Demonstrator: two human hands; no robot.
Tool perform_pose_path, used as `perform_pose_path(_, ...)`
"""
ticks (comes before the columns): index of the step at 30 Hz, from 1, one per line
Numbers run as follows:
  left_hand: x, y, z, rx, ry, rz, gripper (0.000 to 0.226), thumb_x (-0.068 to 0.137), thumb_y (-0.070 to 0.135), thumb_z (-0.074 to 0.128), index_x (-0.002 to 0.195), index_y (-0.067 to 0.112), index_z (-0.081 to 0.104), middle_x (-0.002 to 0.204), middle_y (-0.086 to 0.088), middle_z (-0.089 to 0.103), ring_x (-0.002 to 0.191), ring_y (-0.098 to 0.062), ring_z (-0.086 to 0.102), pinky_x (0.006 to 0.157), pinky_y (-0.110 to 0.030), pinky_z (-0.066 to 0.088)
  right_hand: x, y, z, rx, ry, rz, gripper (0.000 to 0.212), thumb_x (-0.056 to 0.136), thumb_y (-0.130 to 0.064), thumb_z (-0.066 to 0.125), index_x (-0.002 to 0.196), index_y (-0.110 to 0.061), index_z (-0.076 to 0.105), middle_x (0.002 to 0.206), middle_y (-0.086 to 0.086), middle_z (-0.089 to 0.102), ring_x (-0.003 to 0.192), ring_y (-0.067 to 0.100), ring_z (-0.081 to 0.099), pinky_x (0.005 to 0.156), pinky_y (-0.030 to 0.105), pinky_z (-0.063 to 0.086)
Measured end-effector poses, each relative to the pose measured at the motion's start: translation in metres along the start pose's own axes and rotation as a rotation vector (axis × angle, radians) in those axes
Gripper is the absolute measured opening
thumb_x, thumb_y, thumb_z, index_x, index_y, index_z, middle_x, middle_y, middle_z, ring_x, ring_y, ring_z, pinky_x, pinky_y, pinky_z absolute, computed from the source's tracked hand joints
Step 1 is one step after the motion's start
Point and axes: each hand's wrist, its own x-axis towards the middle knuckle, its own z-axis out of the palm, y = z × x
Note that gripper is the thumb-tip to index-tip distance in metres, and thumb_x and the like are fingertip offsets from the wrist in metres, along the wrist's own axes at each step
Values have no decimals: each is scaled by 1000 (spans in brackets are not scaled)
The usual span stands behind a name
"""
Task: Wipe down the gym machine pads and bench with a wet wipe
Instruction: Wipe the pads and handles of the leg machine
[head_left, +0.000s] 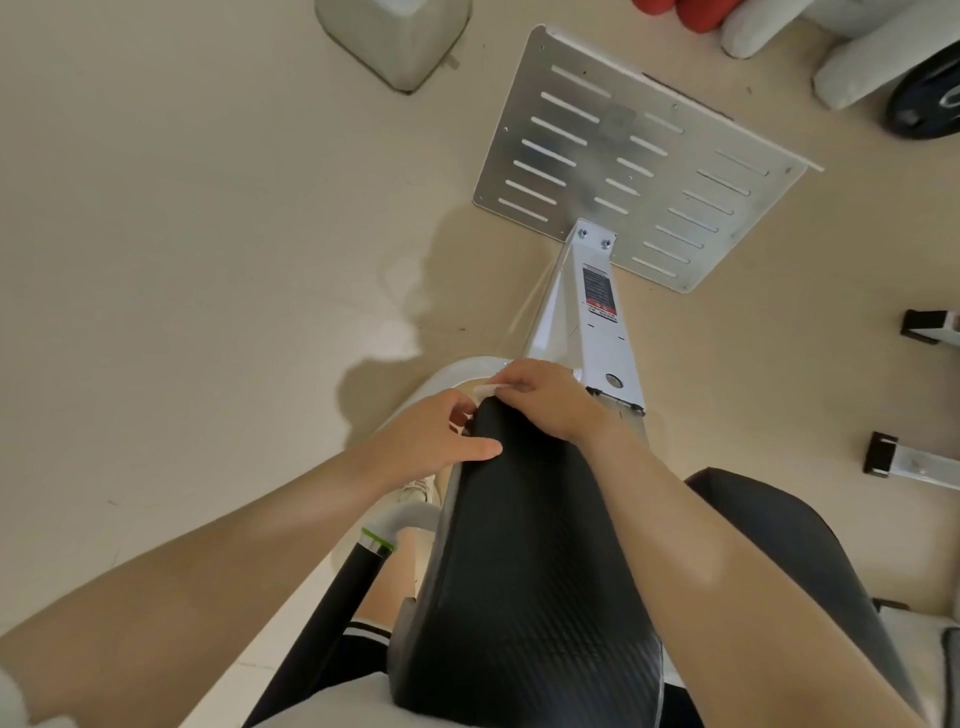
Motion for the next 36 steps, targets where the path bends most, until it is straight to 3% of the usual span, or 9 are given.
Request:
perform_pose_path(7, 4, 12, 7, 162, 43, 45, 34, 78, 33, 70, 101, 21, 48, 94, 11, 49, 87, -8, 51, 76, -22, 39, -45, 67, -26, -133, 147, 236, 26, 95, -17, 43, 101, -9, 67, 105, 8, 65, 110, 28, 53, 86, 31, 39)
perform_pose_path(10, 11, 17, 11, 239, 62, 54, 50, 74, 36, 72, 114, 17, 49, 109, 5, 48, 98, -14, 51, 86, -28, 43, -56, 72, -25, -93, 191, 288, 27, 96, -17, 41, 100, -5, 66, 103, 10, 64, 104, 29, 54, 76, 26, 33)
perform_pose_path(17, 20, 20, 14, 278, 55, 18, 62, 74, 36, 72, 127, 13, 48, 124, -4, 50, 105, -19, 53, 88, -27, 42, -21, 36, -7, 16, 157, 97, 26, 95, -19, 46, 114, -17, 65, 117, 2, 63, 110, 19, 54, 87, 23, 35)
perform_pose_path(20, 17, 20, 19, 278, 75, -2, 61, 77, 36, 69, 129, 14, 47, 126, -3, 49, 106, -17, 51, 87, -26, 40, -47, 76, -18, 64, 245, 209, 24, 94, -16, 46, 84, -17, 68, 88, 2, 66, 88, 19, 54, 76, 24, 36)
perform_pose_path(22, 14, 20, 23, 291, 94, -3, 58, 78, 34, 66, 129, 13, 47, 125, -3, 50, 107, -18, 52, 87, -27, 42, -71, 96, -16, 184, 314, 308, 31, 93, -14, 48, 65, -12, 61, 63, 0, 53, 71, 19, 48, 66, 26, 36)
perform_pose_path(26, 8, 28, 31, 238, 206, -28, 45, 81, 26, 65, 121, 11, 52, 113, 1, 55, 106, -19, 53, 86, -27, 40, -113, 90, 5, 464, 514, 422, 28, 93, -19, 52, 72, -6, 67, 60, 1, 51, 63, 14, 48, 72, 27, 44)
perform_pose_path(29, 1, 31, 35, 8, 322, -87, 24, 84, 22, 61, 107, 14, 58, 97, 5, 52, 96, -16, 50, 84, -24, 35, -138, 84, 16, 615, 529, 508, 21, 93, -12, 50, 100, -11, 70, 79, -2, 62, 78, 14, 60, 82, 29, 50)
perform_pose_path(32, -9, 31, 44, -4, 294, -100, 41, 87, 25, 57, 126, 15, 50, 120, -1, 54, 111, -19, 49, 88, -23, 33, -146, 84, 22, 657, 530, 486, 23, 94, -14, 50, 110, -12, 67, 89, 0, 65, 86, 16, 62, 89, 36, 53)
perform_pose_path(36, -21, 28, 51, -78, 289, -132, 54, 88, 29, 56, 138, 19, 39, 138, 3, 45, 124, -19, 45, 98, -26, 35, -129, 80, 13, 715, 487, 455, 31, 92, -31, 53, 93, -4, 70, 75, 10, 61, 75, 23, 57, 92, 47, 50)
